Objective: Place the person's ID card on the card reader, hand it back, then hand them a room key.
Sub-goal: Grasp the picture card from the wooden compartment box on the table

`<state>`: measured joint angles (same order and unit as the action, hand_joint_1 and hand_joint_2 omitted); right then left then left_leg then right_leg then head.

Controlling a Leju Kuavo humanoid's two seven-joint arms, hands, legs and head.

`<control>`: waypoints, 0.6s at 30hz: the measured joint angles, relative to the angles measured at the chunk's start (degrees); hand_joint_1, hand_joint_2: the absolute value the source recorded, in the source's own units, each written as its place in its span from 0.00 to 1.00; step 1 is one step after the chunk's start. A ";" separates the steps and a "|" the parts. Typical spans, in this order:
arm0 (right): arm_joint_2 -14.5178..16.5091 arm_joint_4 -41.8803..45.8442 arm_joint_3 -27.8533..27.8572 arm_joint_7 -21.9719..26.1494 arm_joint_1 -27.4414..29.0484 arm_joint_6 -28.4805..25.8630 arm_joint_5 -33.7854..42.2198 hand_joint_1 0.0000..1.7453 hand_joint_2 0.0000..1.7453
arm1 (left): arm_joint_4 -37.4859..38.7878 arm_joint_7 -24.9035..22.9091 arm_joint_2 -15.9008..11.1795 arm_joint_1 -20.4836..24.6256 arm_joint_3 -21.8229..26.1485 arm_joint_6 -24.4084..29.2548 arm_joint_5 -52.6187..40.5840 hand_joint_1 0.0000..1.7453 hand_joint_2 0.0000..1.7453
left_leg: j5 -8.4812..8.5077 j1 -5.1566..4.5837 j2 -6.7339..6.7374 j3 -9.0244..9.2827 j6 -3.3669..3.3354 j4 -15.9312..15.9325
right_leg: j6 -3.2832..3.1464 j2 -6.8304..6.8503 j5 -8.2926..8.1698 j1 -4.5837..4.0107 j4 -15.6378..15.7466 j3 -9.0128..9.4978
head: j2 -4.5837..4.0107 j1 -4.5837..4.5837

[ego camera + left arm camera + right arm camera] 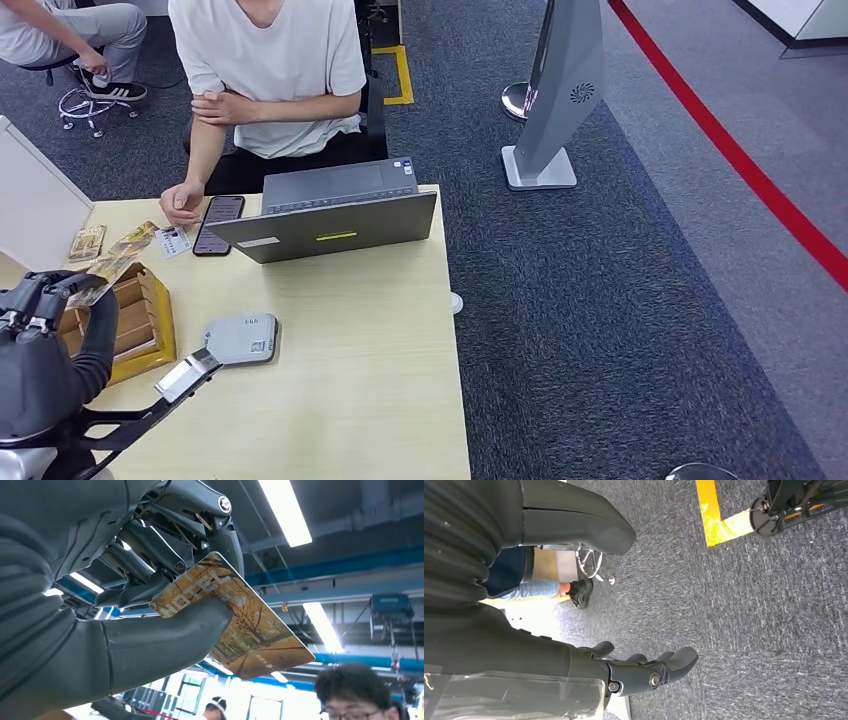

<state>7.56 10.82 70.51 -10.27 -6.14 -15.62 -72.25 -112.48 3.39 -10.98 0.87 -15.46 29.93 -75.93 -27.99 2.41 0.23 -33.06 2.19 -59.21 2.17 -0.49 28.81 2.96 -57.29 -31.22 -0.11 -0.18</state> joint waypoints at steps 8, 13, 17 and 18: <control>0.00 -0.01 -1.19 0.04 -0.43 0.89 -4.07 0.00 1.00 | 6.32 -2.25 2.24 18.33 -1.41 -2.67 -0.11 1.00 1.00 | 0.17 -0.01 -0.20 0.00 -0.06 -0.04 | 0.00 0.21 -0.14 0.01 0.01 0.02 | 0.00 0.03; 0.00 -0.02 -2.31 0.16 -0.76 1.03 -5.09 0.00 1.00 | 14.98 -2.52 5.00 28.33 -1.56 -2.23 -1.06 1.00 1.00 | 0.23 -0.02 0.05 0.01 -0.05 -0.04 | 0.00 -0.06 -0.32 0.01 0.00 -0.03 | 0.00 -0.05; 0.03 -0.02 -3.67 0.43 -0.96 1.42 -7.68 0.00 1.00 | 23.55 -4.04 6.55 34.93 -1.82 -0.36 -6.02 1.00 1.00 | 0.28 -0.01 -0.04 -0.08 -0.06 -0.05 | 0.01 0.02 -0.33 0.00 0.00 -0.12 | 0.01 -0.02; 0.06 -0.02 -4.20 0.36 -1.26 1.61 -8.63 0.00 1.00 | 28.05 -4.53 6.97 37.88 -1.83 1.10 -7.85 1.00 1.00 | 0.31 -0.01 -0.06 -0.10 -0.05 -0.05 | 0.01 0.04 -0.34 0.00 0.00 -0.12 | 0.01 -0.01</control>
<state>7.63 10.80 66.31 -9.91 -7.40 -14.01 -80.88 -84.43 -1.15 -4.01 38.75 -17.29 31.03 -83.78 -27.68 2.40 0.17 -33.16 2.15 -59.26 2.18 -0.45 28.47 2.96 -57.29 -31.34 -0.10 -0.19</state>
